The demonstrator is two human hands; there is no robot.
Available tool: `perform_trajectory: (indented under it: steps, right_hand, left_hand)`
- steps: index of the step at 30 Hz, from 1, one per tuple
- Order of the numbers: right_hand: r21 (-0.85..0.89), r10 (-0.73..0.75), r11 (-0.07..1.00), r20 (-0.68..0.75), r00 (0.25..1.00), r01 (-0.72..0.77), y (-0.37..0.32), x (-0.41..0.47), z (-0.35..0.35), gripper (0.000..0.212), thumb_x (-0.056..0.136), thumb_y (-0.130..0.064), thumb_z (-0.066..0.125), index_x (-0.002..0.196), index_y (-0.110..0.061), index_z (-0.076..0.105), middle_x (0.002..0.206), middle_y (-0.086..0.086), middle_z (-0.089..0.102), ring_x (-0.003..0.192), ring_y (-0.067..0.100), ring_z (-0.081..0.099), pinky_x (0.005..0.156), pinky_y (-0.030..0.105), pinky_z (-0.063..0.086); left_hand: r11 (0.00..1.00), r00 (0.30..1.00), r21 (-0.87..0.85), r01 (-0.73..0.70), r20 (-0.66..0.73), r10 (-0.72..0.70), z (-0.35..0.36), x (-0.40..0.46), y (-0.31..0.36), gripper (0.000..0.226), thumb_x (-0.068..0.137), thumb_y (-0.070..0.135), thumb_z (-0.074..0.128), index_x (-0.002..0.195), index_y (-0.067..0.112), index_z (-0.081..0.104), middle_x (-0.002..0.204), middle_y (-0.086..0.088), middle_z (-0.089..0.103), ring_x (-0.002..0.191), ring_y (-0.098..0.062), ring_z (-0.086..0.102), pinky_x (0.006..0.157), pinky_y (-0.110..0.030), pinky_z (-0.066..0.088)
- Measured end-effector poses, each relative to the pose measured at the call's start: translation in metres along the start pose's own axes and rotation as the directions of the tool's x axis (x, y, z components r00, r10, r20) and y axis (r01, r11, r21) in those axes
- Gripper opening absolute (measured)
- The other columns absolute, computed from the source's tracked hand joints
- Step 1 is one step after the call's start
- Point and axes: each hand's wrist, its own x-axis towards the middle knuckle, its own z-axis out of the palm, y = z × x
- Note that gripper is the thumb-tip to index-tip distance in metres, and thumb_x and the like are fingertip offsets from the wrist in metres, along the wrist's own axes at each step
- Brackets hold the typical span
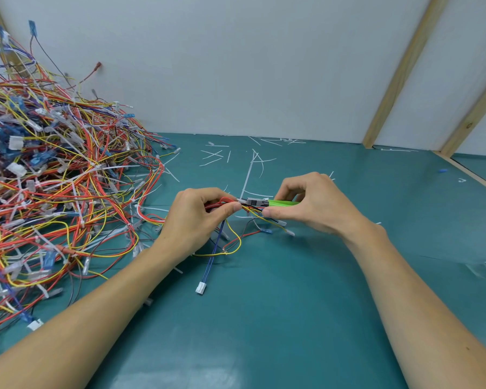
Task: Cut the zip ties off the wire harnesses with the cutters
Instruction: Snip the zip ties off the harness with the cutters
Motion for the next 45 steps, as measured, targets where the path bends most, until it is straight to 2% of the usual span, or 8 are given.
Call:
perform_trajectory:
  steps: [21,25,30,34,39,41,43,45]
  right_hand:
    - [-0.001,0.004,1.000,-0.025,1.000,-0.004,-0.001,0.002,0.001,0.037,0.065,-0.067,0.084,0.069,-0.032,0.072,0.067,-0.017,0.070,0.058,0.002,0.055,0.059,0.029,0.044]
    - [0.036,0.021,0.999,-0.085,0.996,-0.018,-0.002,0.002,0.002,0.038,0.066,-0.066,0.085,0.068,-0.030,0.073,0.067,-0.015,0.071,0.059,0.002,0.055,0.059,0.028,0.042]
    - [0.113,0.092,0.991,-0.246,0.965,-0.066,0.000,0.003,0.006,0.034,0.075,-0.058,0.084,0.069,-0.027,0.071,0.067,-0.009,0.069,0.062,0.005,0.056,0.062,0.030,0.044]
    - [0.160,0.164,0.980,-0.300,0.940,-0.120,0.000,0.005,0.010,0.036,0.084,-0.059,0.075,0.074,-0.025,0.068,0.072,-0.002,0.070,0.076,0.019,0.069,0.074,0.036,0.052]
    - [0.200,0.245,0.960,-0.266,0.932,-0.195,-0.001,0.006,0.017,0.040,0.093,-0.060,0.064,0.077,-0.023,0.068,0.077,0.009,0.069,0.066,0.021,0.061,0.074,0.042,0.053]
    - [0.203,0.264,0.954,-0.235,0.935,-0.219,-0.002,0.007,0.019,0.046,0.096,-0.059,0.060,0.079,-0.017,0.069,0.079,0.015,0.067,0.064,0.021,0.054,0.076,0.048,0.053]
    - [0.229,0.287,0.944,-0.215,0.933,-0.238,-0.004,0.008,0.020,0.049,0.097,-0.059,0.058,0.078,-0.015,0.069,0.078,0.017,0.065,0.064,0.022,0.053,0.074,0.050,0.053]
    - [0.286,0.319,0.923,-0.187,0.929,-0.259,-0.005,0.008,0.020,0.047,0.096,-0.059,0.060,0.077,-0.017,0.069,0.068,0.006,0.061,0.063,0.020,0.052,0.066,0.044,0.048]
  left_hand:
    - [1.000,1.000,0.000,0.014,-0.008,-0.014,0.000,0.000,0.001,0.011,0.086,0.032,0.077,0.092,0.024,0.080,0.066,0.010,0.070,0.057,-0.008,0.056,0.056,-0.023,0.044]
    - [1.000,1.000,-0.003,0.008,-0.028,-0.008,-0.002,0.001,0.003,0.012,0.088,0.032,0.076,0.091,0.021,0.080,0.062,0.007,0.067,0.053,-0.007,0.047,0.053,-0.020,0.038]
    - [1.000,0.999,-0.004,0.016,-0.030,-0.016,-0.003,0.000,0.006,0.015,0.087,0.033,0.076,0.092,0.019,0.081,0.070,0.005,0.072,0.058,-0.010,0.056,0.058,-0.023,0.044]
    - [1.000,0.999,-0.016,0.013,-0.030,-0.014,-0.003,-0.001,0.007,0.013,0.088,0.032,0.076,0.091,0.020,0.080,0.068,0.008,0.071,0.057,-0.005,0.055,0.058,-0.019,0.043]
    - [0.999,1.000,-0.052,0.003,-0.022,-0.004,-0.003,-0.002,0.008,0.008,0.089,0.032,0.076,0.095,0.027,0.078,0.063,-0.004,0.064,0.061,-0.029,0.053,0.059,-0.033,0.044]
    - [0.998,1.000,-0.062,-0.006,-0.012,0.005,-0.003,-0.001,0.008,0.009,0.090,0.030,0.075,0.099,0.029,0.078,0.060,0.001,0.061,0.059,-0.027,0.048,0.059,-0.033,0.041]
    - [0.996,1.000,-0.085,-0.012,-0.002,0.012,-0.003,-0.001,0.009,0.013,0.091,0.022,0.075,0.102,0.027,0.078,0.072,0.010,0.070,0.061,-0.020,0.056,0.062,-0.031,0.045]
    - [0.993,1.000,-0.115,-0.014,0.002,0.015,-0.003,-0.001,0.009,0.017,0.091,0.016,0.074,0.105,0.025,0.078,0.087,0.009,0.075,0.070,-0.012,0.065,0.068,-0.027,0.049]
